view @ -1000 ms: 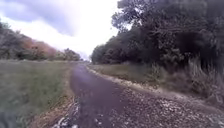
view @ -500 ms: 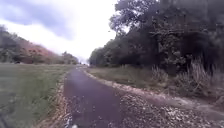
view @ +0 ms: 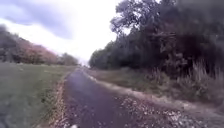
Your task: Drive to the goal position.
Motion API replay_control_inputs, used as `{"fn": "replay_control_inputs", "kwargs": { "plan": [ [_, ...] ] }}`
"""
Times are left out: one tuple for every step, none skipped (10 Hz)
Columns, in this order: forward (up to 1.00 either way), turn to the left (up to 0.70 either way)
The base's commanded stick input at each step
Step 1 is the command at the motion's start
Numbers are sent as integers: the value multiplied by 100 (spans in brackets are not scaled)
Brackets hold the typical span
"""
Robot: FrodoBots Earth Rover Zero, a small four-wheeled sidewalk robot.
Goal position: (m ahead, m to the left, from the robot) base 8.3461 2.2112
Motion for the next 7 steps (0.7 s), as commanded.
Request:
{"fn": "replay_control_inputs", "kwargs": {
  "plan": [
    [60, 15],
    [60, 15],
    [60, 15],
    [60, 15],
    [60, 15],
    [60, 15],
    [60, 15]
  ]
}}
